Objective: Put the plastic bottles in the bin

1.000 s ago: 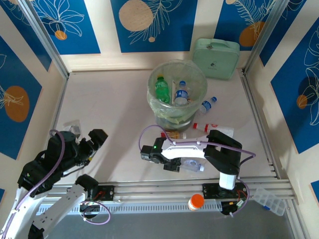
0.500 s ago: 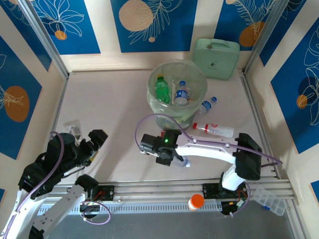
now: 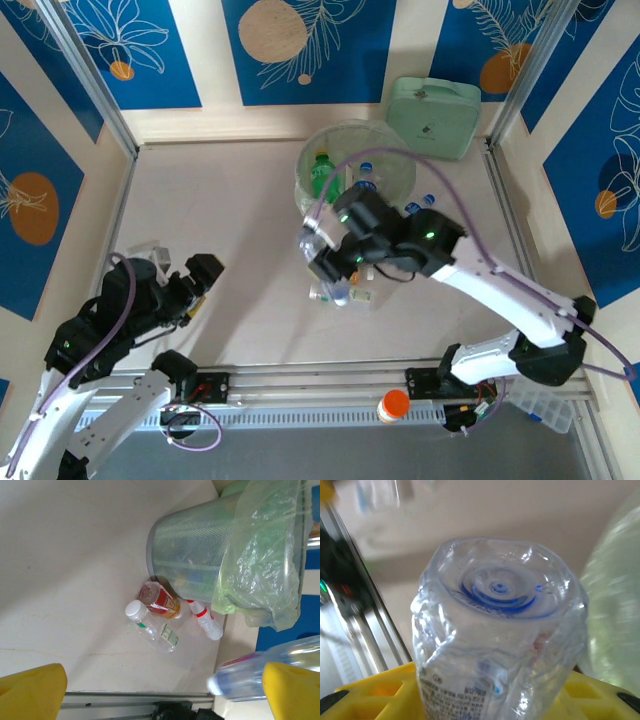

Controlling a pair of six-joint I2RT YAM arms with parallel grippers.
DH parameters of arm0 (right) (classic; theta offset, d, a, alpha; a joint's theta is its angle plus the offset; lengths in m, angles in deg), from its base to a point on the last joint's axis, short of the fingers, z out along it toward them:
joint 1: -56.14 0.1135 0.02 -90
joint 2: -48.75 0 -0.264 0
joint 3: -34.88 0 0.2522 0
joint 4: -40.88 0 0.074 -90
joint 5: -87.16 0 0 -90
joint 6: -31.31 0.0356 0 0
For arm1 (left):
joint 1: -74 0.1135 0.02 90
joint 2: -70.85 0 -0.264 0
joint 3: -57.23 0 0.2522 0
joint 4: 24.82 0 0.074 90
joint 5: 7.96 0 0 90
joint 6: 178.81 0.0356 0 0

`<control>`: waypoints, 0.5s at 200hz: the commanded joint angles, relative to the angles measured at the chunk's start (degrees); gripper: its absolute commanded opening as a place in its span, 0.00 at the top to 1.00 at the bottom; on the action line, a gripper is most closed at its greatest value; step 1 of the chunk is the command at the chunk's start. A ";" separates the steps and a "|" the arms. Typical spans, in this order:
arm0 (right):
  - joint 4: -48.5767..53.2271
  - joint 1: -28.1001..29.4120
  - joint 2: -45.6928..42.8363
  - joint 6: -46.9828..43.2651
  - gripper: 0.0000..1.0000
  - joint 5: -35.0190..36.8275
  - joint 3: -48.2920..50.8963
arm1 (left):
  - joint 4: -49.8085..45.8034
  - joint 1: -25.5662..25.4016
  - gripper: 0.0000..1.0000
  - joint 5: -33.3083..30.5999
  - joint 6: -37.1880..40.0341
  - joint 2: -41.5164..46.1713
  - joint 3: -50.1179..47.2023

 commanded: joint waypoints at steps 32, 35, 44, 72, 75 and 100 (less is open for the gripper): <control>-14.31 -14.88 -4.69 13.58 0.50 -17.40 -8.16 | 4.14 0.51 0.01 3.84 5.39 -6.01 5.94; -15.00 -15.92 -4.65 14.37 0.50 -17.36 -8.50 | 4.35 0.51 0.01 3.94 5.39 -6.14 5.90; -17.42 -18.74 -4.51 16.98 0.50 -17.51 -9.00 | 4.94 0.51 0.01 4.12 5.34 -6.43 5.73; -20.04 -25.19 -1.15 19.14 0.50 -13.32 -12.61 | 6.36 0.51 0.01 4.95 5.10 -7.01 4.65; -19.59 -25.61 -0.46 18.80 0.50 -12.15 -13.20 | 6.45 0.58 0.01 5.03 5.10 -7.05 4.61; -8.69 -27.81 8.48 15.91 0.52 -1.16 -24.33 | 6.63 0.51 0.01 5.31 5.47 -7.66 4.67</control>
